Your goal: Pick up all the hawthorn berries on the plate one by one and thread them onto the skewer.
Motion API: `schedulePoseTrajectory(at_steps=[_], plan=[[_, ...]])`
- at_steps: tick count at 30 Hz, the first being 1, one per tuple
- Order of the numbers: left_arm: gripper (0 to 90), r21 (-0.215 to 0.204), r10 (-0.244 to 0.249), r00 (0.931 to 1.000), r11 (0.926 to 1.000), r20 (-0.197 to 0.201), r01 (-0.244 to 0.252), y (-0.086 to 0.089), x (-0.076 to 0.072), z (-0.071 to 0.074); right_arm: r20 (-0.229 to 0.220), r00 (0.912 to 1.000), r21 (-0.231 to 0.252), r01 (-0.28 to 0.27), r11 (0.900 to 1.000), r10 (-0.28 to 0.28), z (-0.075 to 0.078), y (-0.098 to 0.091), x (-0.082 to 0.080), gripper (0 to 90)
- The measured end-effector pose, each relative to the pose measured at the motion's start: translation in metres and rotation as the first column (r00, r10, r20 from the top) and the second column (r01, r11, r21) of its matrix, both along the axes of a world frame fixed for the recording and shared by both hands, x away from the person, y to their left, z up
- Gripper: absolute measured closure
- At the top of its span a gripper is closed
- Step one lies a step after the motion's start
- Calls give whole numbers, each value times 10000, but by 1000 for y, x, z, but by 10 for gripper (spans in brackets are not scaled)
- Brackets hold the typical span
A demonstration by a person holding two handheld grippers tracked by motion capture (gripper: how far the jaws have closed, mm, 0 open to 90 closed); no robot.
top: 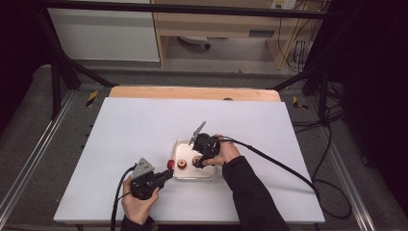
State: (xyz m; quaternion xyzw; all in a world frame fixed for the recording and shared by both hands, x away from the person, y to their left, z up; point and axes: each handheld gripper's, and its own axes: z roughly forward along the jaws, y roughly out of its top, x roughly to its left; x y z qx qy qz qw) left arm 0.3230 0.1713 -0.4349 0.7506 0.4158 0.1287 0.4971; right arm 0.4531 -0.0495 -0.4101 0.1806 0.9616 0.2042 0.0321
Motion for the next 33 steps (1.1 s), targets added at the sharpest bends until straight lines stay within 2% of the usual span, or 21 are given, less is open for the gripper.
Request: schedulePoseTrajectory(at_steps=[12, 18, 25, 33], plan=[[887, -39, -33, 10000, 10000, -83, 33, 0, 0, -1, -155, 9993, -261, -348, 9991, 344, -5, 6, 3, 532], [887, 0, -9, 10000, 10000, -56, 9, 0, 0, -1, -89, 9984, -338, -559, 9979, 556, -7, 8, 3, 588], [887, -5, -2, 10000, 10000, -60, 2, 0, 1, -1, -89, 9981, -386, -619, 9973, 616, -8, 9, 2, 593], [887, -18, -11, 10000, 10000, -30, 11, 0, 1, -1, -61, 9997, -326, -249, 9992, 247, -3, 6, 0, 598]])
